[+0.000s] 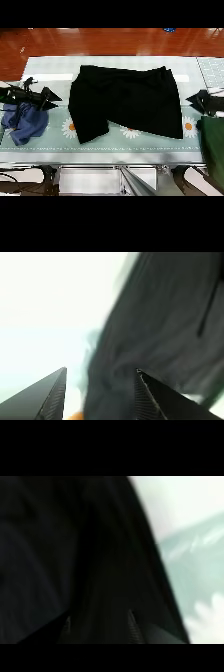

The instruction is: Fold the shirts.

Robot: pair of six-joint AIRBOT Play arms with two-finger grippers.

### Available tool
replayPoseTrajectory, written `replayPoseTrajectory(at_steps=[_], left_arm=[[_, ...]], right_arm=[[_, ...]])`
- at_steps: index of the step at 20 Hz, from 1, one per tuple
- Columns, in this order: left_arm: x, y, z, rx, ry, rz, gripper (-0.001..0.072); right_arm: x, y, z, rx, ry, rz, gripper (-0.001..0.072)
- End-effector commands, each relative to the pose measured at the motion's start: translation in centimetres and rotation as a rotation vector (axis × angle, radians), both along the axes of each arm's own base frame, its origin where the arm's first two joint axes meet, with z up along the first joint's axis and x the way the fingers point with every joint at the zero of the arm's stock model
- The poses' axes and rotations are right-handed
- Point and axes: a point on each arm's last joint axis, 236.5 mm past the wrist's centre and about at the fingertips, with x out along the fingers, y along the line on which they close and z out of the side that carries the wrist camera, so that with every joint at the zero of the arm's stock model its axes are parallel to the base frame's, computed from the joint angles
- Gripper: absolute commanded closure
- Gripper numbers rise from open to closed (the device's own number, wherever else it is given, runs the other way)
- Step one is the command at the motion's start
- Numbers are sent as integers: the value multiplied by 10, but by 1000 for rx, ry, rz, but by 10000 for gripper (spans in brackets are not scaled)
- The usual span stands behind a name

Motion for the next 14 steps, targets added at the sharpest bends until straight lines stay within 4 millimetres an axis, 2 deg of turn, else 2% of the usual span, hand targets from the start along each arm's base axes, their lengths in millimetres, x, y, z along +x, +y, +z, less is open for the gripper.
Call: replayPoseTrajectory(at_steps=[1, 4, 7, 8, 9, 10, 12, 14], left_arm=[[-15, -20, -18, -77, 38, 20, 200], [-18, -41, -35, -72, 74, -20, 207], [-11, -66, -37, -80, 53, -47, 214], [-12, -72, -37, -77, 50, -66, 277], [-11, -77, -34, -79, 41, -90, 526], [-10, -80, -28, -87, 22, -122, 687], [-6, -80, -15, -99, 1, -158, 687], [2, -79, -3, -87, -37, -170, 687]], right_arm=[[-31, 22, -7, 45, -51, -15, 302], [-35, 30, -6, 72, -42, 2, 302], [-32, 32, -2, 100, -52, -10, 302], [-33, 34, 0, 124, -54, -18, 302], [-34, 31, 4, 150, -58, -35, 302], [-37, 25, 5, 166, -55, -57, 302], [-52, 5, 1, 168, -31, -102, 301], [-85, -17, -19, 121, 86, -132, 301]])
